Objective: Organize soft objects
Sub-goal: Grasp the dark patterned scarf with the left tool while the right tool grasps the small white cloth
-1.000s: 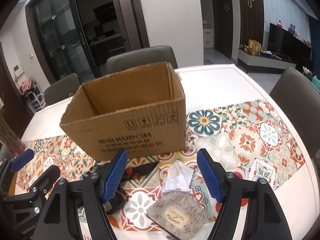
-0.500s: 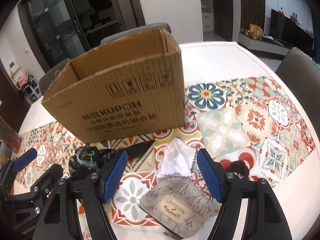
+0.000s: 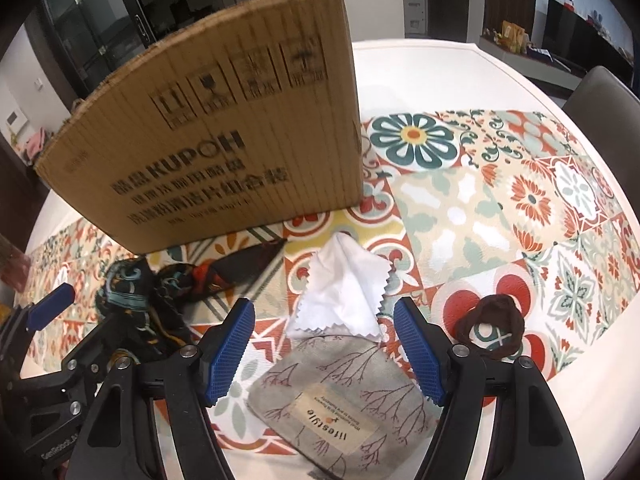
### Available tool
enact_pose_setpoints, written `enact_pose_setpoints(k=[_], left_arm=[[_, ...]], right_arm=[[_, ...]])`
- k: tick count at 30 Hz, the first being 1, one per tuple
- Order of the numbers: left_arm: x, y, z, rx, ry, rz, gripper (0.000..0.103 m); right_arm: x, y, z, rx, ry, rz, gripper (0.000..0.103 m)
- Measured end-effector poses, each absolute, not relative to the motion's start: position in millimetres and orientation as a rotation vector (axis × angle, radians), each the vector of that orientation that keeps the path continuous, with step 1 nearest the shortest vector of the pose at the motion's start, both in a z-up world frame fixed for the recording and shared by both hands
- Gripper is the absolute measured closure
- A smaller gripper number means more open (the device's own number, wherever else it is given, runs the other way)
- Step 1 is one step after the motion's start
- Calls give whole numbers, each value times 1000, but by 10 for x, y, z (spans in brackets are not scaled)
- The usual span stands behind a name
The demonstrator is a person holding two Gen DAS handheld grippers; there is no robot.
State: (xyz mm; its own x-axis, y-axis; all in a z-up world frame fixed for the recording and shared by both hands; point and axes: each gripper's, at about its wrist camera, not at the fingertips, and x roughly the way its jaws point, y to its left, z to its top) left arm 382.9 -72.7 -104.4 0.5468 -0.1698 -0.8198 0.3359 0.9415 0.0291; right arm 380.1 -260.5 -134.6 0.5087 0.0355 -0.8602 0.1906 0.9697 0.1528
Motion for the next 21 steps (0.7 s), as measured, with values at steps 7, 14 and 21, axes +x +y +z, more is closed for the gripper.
enact_pose_setpoints(k=[7, 14, 21], left_arm=[[3965, -766, -1218, 180, 971, -310, 17], [4082, -792, -1341, 149, 994, -315, 19], [4119, -798, -1376, 117, 991, -314, 42]], right_arm=[[3917, -2607, -1525, 232, 1074, -98, 30], [3960, -2617, -1586, 218, 1065, -111, 30], [3980, -2641, -1594, 208, 1048, -124, 42]])
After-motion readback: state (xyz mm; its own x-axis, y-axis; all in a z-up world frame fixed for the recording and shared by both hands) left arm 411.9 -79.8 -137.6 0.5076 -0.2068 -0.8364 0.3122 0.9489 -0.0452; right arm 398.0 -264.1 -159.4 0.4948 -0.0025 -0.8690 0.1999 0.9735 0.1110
